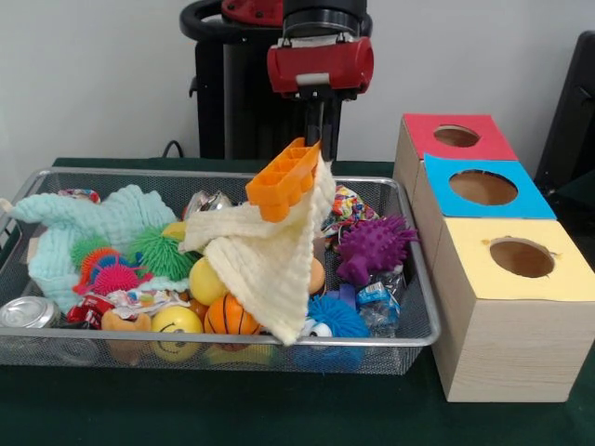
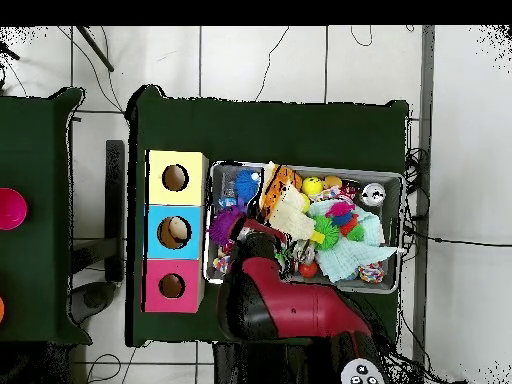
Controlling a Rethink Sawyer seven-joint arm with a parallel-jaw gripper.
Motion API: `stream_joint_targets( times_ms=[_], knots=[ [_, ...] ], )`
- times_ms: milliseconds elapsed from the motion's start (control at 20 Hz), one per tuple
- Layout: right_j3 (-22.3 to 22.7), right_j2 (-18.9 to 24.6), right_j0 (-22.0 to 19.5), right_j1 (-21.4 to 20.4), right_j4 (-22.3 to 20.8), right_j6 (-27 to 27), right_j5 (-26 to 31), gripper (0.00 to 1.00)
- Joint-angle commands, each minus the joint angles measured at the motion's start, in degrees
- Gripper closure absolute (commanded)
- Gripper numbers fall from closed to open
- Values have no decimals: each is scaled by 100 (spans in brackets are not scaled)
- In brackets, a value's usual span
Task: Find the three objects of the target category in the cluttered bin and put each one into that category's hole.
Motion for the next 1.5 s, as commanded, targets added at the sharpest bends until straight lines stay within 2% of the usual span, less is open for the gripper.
stream_joint_targets(
  times_ms=[50,250,400,650,950,1150,1350,1500],
  knots=[
    [449,216,-203,-998,412,194,2050,100],
    [877,585,-669,-1460,651,-34,2826,100],
    [1240,800,-918,-1587,754,14,2883,100],
    [1469,752,-875,-1411,664,349,2519,100],
    [1271,650,-696,-1217,632,443,2450,100],
    [942,448,-338,-859,620,631,2341,100],
    [783,97,161,-349,719,1019,1840,100],
    [865,-148,463,-12,860,1267,1291,100]
  ],
)
